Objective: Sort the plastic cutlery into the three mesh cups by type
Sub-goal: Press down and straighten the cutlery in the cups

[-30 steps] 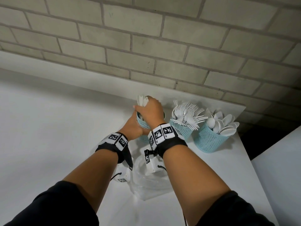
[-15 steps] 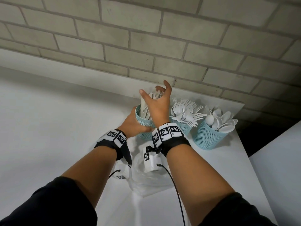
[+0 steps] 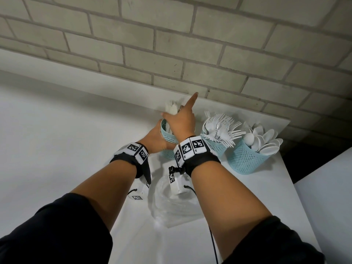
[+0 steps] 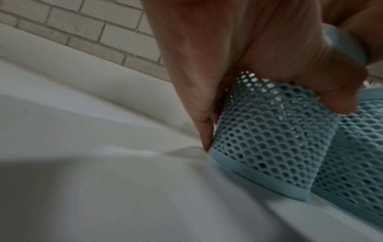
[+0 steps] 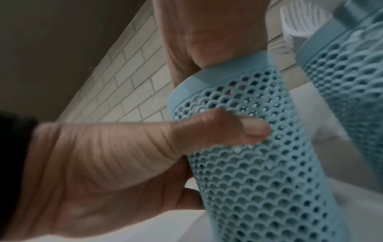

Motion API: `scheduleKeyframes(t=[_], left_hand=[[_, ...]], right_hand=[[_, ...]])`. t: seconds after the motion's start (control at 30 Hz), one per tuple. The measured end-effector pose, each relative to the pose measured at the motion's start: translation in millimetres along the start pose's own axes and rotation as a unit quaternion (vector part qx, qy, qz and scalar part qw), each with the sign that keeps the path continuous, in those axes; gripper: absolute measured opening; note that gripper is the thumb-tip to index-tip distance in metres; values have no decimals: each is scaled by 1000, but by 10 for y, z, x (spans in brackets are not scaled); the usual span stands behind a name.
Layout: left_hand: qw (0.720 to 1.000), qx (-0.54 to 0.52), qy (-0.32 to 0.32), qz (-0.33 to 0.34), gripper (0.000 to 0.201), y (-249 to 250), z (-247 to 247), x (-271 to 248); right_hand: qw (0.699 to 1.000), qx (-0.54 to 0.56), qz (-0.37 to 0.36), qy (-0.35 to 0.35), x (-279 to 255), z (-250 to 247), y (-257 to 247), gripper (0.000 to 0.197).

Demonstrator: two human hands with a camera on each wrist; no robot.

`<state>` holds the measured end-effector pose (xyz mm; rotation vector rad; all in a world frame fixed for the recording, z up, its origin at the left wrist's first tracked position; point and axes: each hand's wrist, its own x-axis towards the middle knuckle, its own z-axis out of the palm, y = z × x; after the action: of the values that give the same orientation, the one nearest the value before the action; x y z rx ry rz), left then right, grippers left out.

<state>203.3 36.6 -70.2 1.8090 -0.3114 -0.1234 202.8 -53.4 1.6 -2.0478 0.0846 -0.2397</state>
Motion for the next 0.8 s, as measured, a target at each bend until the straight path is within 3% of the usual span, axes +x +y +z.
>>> scheduleKeyframes(t=[0.1,0.17,0.33,0.53,0.67,0.73,0.8], left_hand=[[1000,14,0,-4,111,1,-28,28],[1000,22,3,-18,109,-29,-50,66],[997,62,5,-50,107,-364,-129,333],[994,73,5,-78,123,114,-92,126],[989,116,-42,-84,89,403,-95,-32],[970,177,-68,-155,75,570,-145,-141],[930,261,-78,-246,76,707,-202,-226]], right_hand=[[998,27,16,46,58,-48,18,100],[998,48,14,40,68,-86,12,93],[992,126,-1,15,62,-171,-121,109],[984,145,-67,78,73,-589,-344,100],[983,149,-44,98,43,-957,-312,88],[982,146,-24,114,9,-1154,-266,78],[980,154,-3,125,-41,-1341,-223,61]])
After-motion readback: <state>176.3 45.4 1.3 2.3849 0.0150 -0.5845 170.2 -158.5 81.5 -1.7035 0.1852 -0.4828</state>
